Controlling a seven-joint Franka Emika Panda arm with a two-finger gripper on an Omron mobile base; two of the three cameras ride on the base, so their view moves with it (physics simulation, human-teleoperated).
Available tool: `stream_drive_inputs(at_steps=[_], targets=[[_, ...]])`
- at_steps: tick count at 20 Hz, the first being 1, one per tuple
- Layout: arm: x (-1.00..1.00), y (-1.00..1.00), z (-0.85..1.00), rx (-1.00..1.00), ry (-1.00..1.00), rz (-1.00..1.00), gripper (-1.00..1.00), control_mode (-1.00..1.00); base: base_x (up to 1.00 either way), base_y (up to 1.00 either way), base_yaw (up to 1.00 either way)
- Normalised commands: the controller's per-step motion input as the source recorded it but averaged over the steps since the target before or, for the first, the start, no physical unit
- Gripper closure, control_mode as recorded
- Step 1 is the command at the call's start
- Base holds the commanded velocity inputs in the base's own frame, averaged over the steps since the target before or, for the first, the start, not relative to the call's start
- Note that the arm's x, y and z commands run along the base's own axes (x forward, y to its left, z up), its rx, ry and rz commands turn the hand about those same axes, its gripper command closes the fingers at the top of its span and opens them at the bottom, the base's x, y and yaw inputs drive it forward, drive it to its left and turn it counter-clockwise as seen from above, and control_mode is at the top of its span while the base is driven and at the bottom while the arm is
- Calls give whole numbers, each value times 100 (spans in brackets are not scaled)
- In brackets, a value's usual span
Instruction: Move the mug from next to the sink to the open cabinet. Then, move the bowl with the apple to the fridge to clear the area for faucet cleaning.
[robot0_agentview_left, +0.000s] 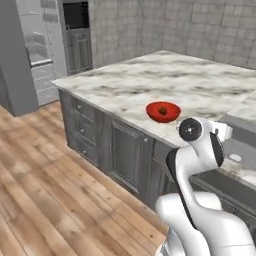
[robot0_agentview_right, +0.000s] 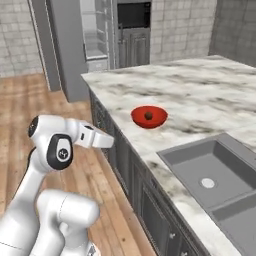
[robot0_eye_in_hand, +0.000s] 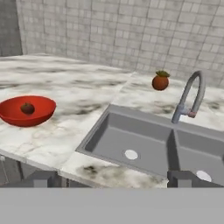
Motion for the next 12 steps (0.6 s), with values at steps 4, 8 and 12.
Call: stream_drive_inputs(at_steps=[4, 8, 12], targets=[[0, 0, 0, 0, 0, 0, -100, 100, 93, 63, -58], [0, 0, 0, 0, 0, 0, -100, 100, 51, 76, -65], [0, 0, 0, 0, 0, 0, -100, 100, 34, 74, -70]])
